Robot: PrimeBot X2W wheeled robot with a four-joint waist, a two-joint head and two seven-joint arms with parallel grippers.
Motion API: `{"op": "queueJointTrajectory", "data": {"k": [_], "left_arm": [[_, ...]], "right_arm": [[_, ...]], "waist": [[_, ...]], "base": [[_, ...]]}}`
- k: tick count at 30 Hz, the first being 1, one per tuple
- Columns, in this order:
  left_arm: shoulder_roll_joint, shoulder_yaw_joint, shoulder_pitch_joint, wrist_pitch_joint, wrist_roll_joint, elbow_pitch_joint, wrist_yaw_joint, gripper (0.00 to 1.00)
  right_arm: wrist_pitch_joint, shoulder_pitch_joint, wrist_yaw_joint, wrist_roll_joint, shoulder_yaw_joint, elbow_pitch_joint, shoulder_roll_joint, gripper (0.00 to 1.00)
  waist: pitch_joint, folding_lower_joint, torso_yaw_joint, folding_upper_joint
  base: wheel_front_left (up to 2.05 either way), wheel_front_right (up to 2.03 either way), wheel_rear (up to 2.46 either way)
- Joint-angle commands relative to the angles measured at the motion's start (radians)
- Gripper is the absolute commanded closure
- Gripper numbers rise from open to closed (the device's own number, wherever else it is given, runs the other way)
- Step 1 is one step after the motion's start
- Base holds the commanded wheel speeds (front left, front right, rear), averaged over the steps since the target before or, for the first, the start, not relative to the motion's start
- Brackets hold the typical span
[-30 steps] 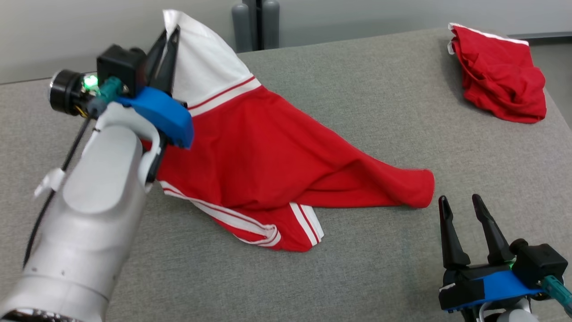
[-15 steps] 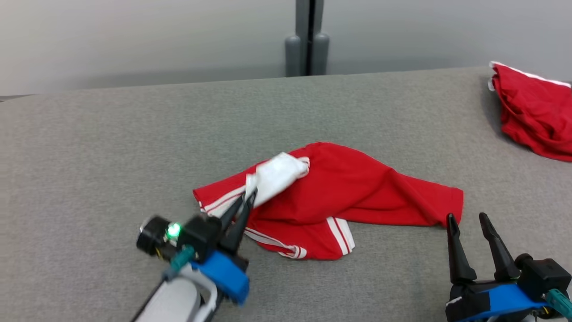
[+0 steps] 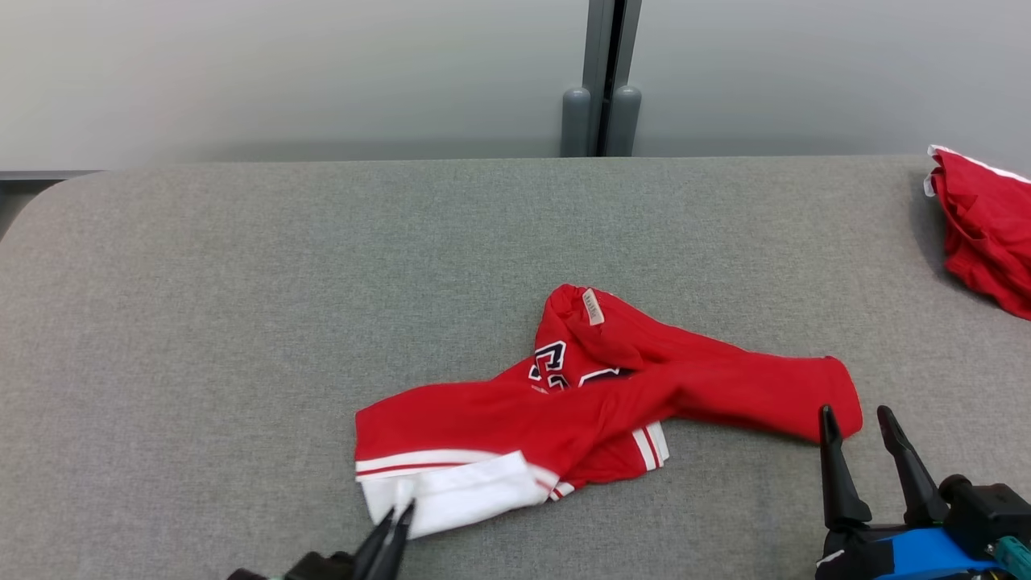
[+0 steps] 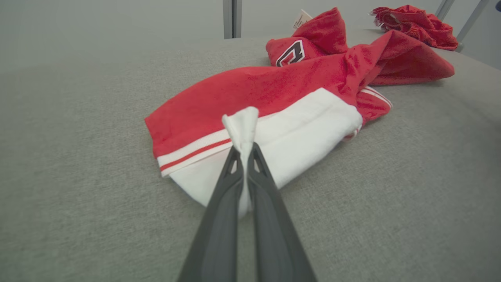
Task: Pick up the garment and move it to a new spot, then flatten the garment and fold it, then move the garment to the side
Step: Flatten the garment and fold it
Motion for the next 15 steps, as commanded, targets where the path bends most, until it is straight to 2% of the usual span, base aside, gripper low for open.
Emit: {"op": "queueJointTrajectory", "data": {"k": [1, 7, 12, 13, 14, 15], "left_arm": [[0.015, 0.024, 0.016, -0.004, 0.002, -0.017, 0.012, 1.0], [0.077, 0.095, 0.09, -0.004, 0.064, -0.054, 0.034, 1.0], [0.062, 0.146, 0.132, -0.004, 0.073, -0.075, 0.024, 1.0], [0.055, 0.158, 0.136, -0.004, 0.067, -0.082, 0.022, 0.69], [0.046, 0.172, 0.136, -0.004, 0.068, -0.095, 0.02, 0.25], [0.038, 0.185, 0.139, -0.004, 0.071, -0.105, 0.02, 0.0]], "right_arm": [[-0.004, 0.012, 0.001, 0.005, -0.005, 0.001, -0.004, 0.0], [-0.004, 0.024, 0.001, 0.011, -0.01, 0.01, -0.004, 0.0], [-0.004, 0.028, 0.001, 0.014, -0.01, 0.017, -0.002, 0.0], [-0.004, 0.027, 0.001, 0.015, -0.01, 0.018, -0.002, 0.0], [-0.004, 0.027, 0.001, 0.015, -0.011, 0.018, -0.001, 0.0], [-0.004, 0.027, 0.001, 0.015, -0.013, 0.019, -0.001, 0.0]], "waist": [[-0.002, 0.0001, 0.001, 0.0001], [-0.014, 0.0001, 0.006, 0.0001], [-0.02, 0.0001, 0.005, 0.0001], [-0.02, 0.0001, 0.004, 0.0001], [-0.02, 0.0001, 0.004, 0.0001], [-0.019, 0.0001, 0.004, 0.0001]], "base": [[0.0, 0.0, 0.0], [0.0, 0.0, 0.0], [0.0, 0.0, 0.0], [0.0, 0.0, 0.0], [0.0, 0.0, 0.0], [0.0, 0.0, 0.0]]}}
